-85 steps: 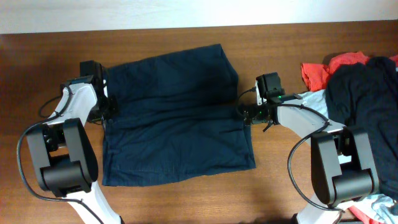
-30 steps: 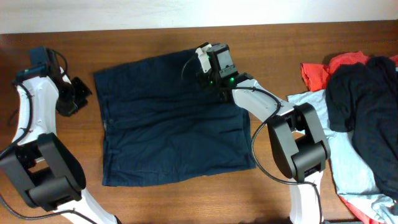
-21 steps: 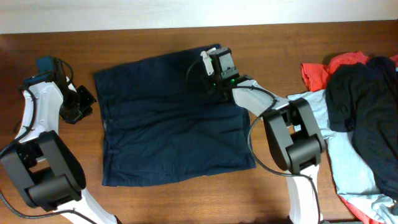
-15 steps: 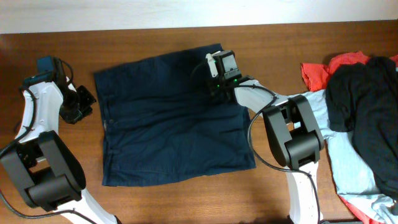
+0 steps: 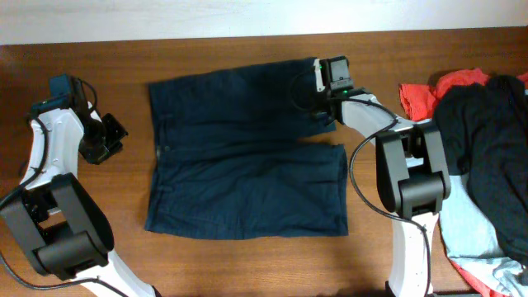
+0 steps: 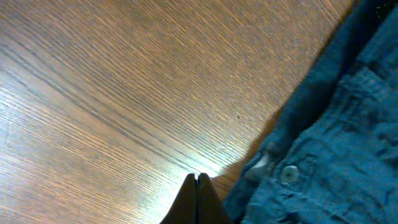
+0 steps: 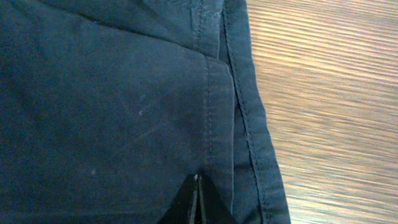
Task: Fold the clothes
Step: 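Release the shorts and lift both grippers away to the sides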
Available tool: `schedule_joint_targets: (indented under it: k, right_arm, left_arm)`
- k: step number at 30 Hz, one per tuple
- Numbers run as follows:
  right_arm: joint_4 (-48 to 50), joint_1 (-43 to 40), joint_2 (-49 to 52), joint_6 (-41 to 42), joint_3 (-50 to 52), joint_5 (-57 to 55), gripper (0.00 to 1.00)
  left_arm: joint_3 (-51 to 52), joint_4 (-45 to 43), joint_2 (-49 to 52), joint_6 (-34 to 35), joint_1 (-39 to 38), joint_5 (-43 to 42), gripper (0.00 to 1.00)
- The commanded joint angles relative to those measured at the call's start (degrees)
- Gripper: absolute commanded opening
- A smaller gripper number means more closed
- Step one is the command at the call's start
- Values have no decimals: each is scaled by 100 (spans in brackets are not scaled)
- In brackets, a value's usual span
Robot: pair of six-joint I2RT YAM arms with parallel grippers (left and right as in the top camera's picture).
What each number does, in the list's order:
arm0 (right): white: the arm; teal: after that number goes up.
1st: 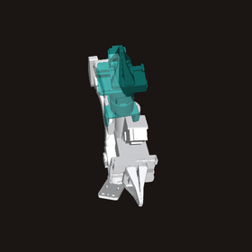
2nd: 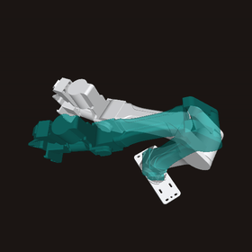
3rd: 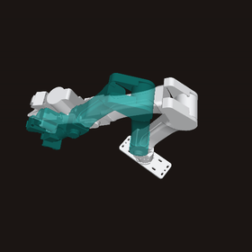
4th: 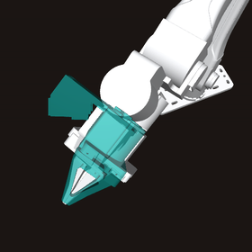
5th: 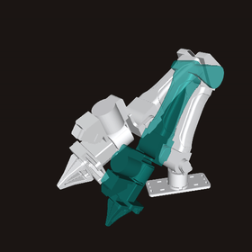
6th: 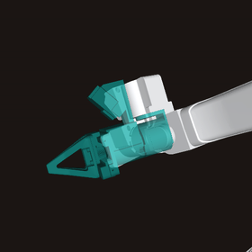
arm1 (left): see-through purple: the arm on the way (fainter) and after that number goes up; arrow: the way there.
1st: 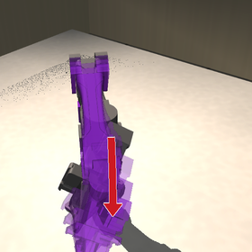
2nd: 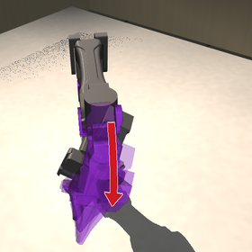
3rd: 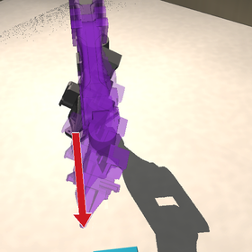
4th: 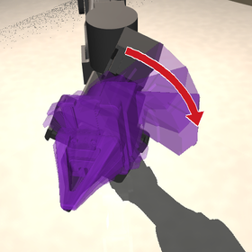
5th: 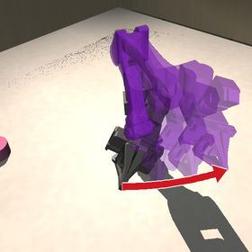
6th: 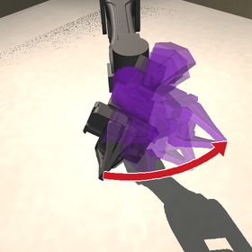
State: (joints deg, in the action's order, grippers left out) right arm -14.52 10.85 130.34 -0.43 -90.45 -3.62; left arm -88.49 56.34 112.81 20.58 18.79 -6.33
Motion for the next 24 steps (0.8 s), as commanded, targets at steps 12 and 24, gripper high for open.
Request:
schedule_joint_targets:
  k: [12, 24]
  right_arm:
    - [-2673, -26, -269, -466, -2664, 352, 21]
    - [-7069, -269, -833, 461, -4601, 625, 13]
  left_arm:
    - [-197, 262, -772, -868, -4, -619, 0]
    - [-197, 1370, -2291, -866, -446, -1108, 0]
